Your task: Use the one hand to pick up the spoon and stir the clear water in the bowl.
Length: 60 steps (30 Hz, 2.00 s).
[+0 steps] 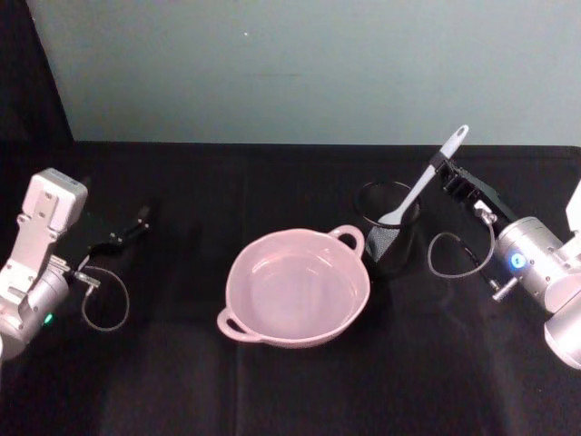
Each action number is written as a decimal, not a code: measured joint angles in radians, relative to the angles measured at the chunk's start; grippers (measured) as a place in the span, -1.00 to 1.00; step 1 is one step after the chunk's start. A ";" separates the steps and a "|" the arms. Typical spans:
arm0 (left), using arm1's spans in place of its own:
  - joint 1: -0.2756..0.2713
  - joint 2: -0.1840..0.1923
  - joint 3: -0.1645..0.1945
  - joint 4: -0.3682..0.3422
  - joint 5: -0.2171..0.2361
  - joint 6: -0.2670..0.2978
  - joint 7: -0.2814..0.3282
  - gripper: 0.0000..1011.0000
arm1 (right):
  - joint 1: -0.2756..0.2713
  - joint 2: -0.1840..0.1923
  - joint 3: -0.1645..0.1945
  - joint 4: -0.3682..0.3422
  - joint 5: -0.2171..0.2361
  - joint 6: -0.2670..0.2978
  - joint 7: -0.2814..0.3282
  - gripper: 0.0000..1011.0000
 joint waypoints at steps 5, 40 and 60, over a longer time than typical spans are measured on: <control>0.000 0.000 0.000 0.000 0.000 0.000 0.000 1.00 | -0.002 0.001 -0.004 -0.001 0.000 -0.004 -0.003 -0.78; 0.000 0.000 0.000 0.000 0.000 0.000 0.000 1.00 | -0.007 0.005 -0.007 -0.002 -0.007 -0.008 -0.008 0.35; 0.000 0.000 0.000 0.000 0.000 0.000 0.000 1.00 | -0.144 0.113 0.016 -0.172 -0.085 -0.016 -0.015 0.98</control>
